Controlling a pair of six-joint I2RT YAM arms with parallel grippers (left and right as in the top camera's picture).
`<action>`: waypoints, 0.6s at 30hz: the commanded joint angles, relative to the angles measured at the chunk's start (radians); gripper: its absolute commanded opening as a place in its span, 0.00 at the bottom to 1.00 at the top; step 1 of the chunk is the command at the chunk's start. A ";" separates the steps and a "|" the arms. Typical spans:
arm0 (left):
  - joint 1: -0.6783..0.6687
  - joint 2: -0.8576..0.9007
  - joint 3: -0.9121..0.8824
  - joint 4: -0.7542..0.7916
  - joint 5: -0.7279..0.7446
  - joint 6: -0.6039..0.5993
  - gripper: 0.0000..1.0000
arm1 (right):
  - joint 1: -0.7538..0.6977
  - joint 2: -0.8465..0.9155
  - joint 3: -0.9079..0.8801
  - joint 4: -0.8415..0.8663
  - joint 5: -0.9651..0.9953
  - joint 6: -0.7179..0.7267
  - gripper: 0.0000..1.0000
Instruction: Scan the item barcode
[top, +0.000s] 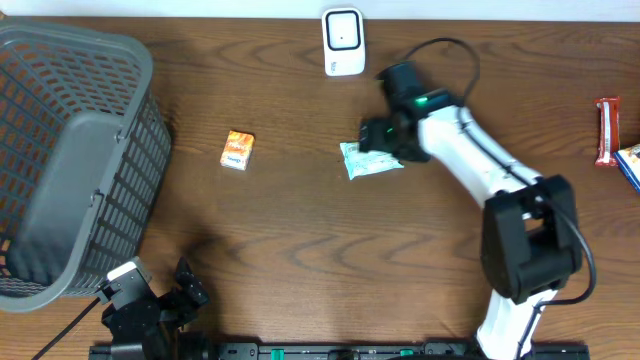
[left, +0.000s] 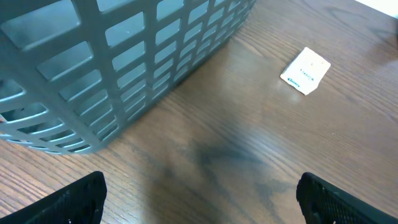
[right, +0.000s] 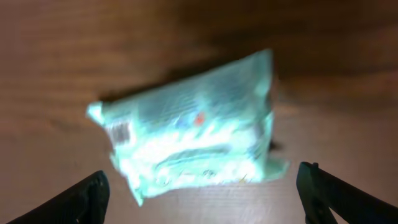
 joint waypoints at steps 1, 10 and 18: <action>0.003 0.000 0.002 0.001 -0.006 -0.001 0.98 | -0.091 -0.015 -0.051 0.033 -0.249 -0.018 0.93; 0.003 0.000 0.002 0.001 -0.006 -0.001 0.98 | -0.169 -0.015 -0.256 0.215 -0.420 0.092 0.99; 0.003 0.000 0.002 0.001 -0.006 -0.001 0.98 | -0.160 -0.015 -0.460 0.463 -0.253 0.441 0.97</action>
